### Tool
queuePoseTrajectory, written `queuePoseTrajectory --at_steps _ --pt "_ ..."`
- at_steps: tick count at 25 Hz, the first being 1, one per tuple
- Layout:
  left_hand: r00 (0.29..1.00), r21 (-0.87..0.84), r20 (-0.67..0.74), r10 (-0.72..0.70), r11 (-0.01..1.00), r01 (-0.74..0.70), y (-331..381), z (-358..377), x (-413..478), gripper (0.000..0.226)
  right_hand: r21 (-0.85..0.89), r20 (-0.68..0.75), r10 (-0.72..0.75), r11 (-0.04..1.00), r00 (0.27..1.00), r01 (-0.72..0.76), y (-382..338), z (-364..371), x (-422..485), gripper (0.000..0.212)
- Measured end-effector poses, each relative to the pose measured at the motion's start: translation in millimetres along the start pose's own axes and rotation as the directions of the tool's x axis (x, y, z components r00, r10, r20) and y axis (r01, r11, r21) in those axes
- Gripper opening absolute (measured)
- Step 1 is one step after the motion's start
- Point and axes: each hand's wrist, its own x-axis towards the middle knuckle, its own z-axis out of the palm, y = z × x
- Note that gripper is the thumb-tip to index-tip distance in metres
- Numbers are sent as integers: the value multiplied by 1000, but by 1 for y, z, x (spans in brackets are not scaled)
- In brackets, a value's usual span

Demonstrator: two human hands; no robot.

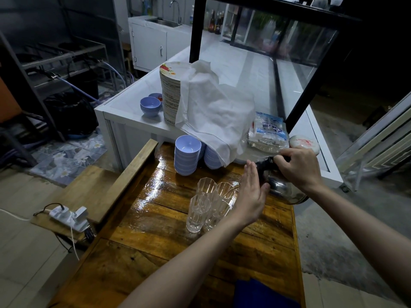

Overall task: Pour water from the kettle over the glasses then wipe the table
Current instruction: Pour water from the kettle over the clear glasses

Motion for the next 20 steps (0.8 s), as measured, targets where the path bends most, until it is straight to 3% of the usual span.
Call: queuePoseTrajectory --at_steps 6,11,15,17,20 --pt "996 98 84 5 995 -13 -2 -1 9 63 125 -15 307 945 952 -303 6 3 -27 42" --pt "983 192 175 57 977 -90 1 -1 14 59 298 9 652 722 758 -624 12 12 -60 39" --pt "984 233 126 129 960 -155 10 -8 18 74 438 16 763 575 646 -691 6 16 -67 36" --pt "982 254 91 164 950 -183 9 -15 20 85 464 16 755 575 655 -674 -2 17 -61 36" --pt "986 247 26 167 954 -168 0 -28 19 64 436 17 669 664 743 -607 -15 16 -42 37"
